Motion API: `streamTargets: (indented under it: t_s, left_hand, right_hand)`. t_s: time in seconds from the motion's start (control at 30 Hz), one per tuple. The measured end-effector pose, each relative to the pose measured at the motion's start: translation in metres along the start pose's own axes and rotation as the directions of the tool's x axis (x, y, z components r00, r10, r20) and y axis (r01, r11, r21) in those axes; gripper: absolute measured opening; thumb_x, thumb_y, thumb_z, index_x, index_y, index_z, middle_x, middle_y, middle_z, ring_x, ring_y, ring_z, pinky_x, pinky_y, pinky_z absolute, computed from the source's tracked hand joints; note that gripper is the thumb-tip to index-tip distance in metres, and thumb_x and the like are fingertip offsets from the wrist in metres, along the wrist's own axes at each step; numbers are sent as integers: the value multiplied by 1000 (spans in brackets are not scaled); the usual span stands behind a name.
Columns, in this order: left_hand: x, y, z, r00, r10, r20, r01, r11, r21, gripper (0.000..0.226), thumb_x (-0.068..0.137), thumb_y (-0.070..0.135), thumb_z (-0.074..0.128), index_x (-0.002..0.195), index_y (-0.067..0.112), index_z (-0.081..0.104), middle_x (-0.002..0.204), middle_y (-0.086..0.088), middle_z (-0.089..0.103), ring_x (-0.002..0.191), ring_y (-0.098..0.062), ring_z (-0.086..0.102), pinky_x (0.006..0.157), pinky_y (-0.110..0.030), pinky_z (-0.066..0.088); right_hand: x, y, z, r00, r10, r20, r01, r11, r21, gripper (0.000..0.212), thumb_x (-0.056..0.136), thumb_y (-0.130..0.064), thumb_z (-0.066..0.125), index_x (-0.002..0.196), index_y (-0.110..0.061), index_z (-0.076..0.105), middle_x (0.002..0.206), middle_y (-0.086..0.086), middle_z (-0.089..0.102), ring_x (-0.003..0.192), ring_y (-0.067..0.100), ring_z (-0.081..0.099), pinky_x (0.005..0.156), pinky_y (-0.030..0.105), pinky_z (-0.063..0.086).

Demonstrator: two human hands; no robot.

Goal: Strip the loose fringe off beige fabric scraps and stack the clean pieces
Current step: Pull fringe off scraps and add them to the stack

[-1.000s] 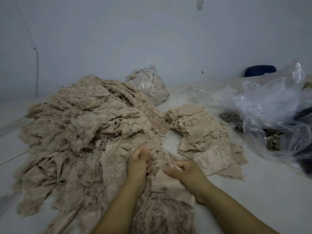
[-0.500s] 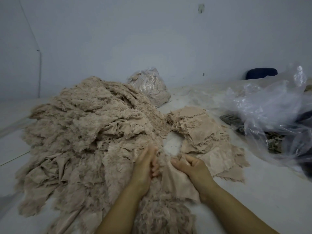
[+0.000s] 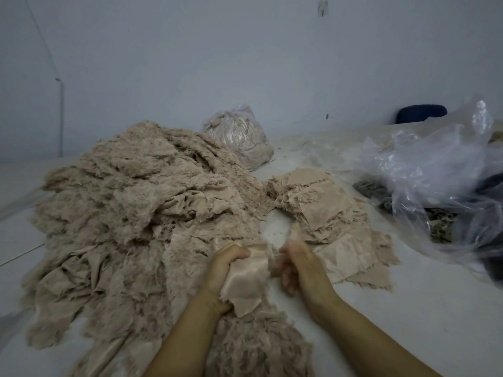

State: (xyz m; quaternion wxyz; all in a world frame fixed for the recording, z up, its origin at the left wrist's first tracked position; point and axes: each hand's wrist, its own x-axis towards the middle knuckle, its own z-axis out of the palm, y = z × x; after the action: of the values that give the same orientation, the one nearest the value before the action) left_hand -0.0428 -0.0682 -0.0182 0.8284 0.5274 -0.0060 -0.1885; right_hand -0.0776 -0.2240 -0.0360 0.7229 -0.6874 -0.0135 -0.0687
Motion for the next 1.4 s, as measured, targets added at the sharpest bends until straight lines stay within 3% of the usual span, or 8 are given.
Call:
streamTargets:
  t_s: [0.13, 0.33, 0.57, 0.77, 0.97, 1.13, 1.3, 1.4]
  left_hand:
    - [-3, -3, 10, 995, 26, 99, -34, 996, 87, 14, 69, -2, 55, 74, 0, 67, 66, -17, 62, 54, -22, 61, 48, -26, 49]
    - [-1, -4, 7, 995, 33, 91, -38, 998, 54, 14, 60, -4, 62, 58, 9, 57, 56, -9, 53, 45, -17, 53, 43, -22, 45]
    - [-4, -15, 10, 982, 67, 179, -127, 928, 350, 38, 74, 18, 77, 94, -8, 58, 84, -17, 63, 75, -25, 61, 62, -29, 51]
    - [2, -2, 12, 971, 203, -124, -221, 964, -150, 14, 76, 16, 66, 79, 8, 54, 68, -9, 67, 59, -17, 65, 50, -26, 54]
    - [-2, -9, 19, 989, 147, 18, -148, 987, 64, 15, 67, 14, 72, 77, 8, 61, 77, -13, 66, 66, -20, 64, 58, -26, 55]
    - [10, -2, 6, 953, 227, -203, -286, 895, -342, 3, 82, 3, 58, 84, 5, 57, 69, -7, 53, 49, -6, 45, 43, -15, 42]
    - [4, -22, 19, 979, 191, 77, -205, 948, 243, 35, 80, 42, 62, 97, 11, 64, 86, -3, 71, 78, -15, 67, 69, -27, 53]
    - [2, -28, 25, 975, 206, 82, -222, 909, 353, 33, 78, 38, 65, 93, 9, 65, 86, -8, 72, 75, -19, 68, 63, -26, 54]
  right_hand:
    - [2, -2, 7, 998, -65, 25, 65, 998, -26, 20, 86, -29, 66, 81, -12, 56, 59, -2, 58, 51, 9, 53, 49, 24, 42]
    - [4, 2, 4, 991, 18, -135, -8, 997, 71, 46, 98, -31, 49, 55, -14, 50, 41, -3, 44, 36, 9, 36, 38, 20, 30]
    - [1, 2, 2, 991, -97, 88, 101, 994, -40, 33, 76, -49, 63, 77, -17, 58, 67, -10, 60, 65, 4, 56, 61, 20, 46]
    - [6, 4, -4, 989, -42, -138, 62, 988, 141, 24, 91, -29, 58, 79, -11, 49, 65, 12, 49, 55, 22, 46, 49, 29, 39]
    - [2, -1, -2, 998, -27, 65, 26, 1000, 7, 36, 77, -44, 70, 71, -11, 59, 68, 8, 54, 65, 21, 50, 62, 34, 41]
    - [7, 0, -5, 986, -85, -140, 93, 994, 50, 23, 94, -21, 57, 78, -4, 55, 70, 11, 49, 67, 22, 44, 63, 33, 39]
    - [7, 1, 1, 989, -99, -114, 105, 993, 47, 23, 98, -25, 49, 83, -7, 53, 71, 9, 53, 67, 21, 49, 62, 33, 44]
    - [6, 2, 2, 965, -158, -208, 153, 987, -40, 22, 99, -20, 48, 84, -3, 51, 72, 11, 54, 66, 19, 51, 60, 31, 44]
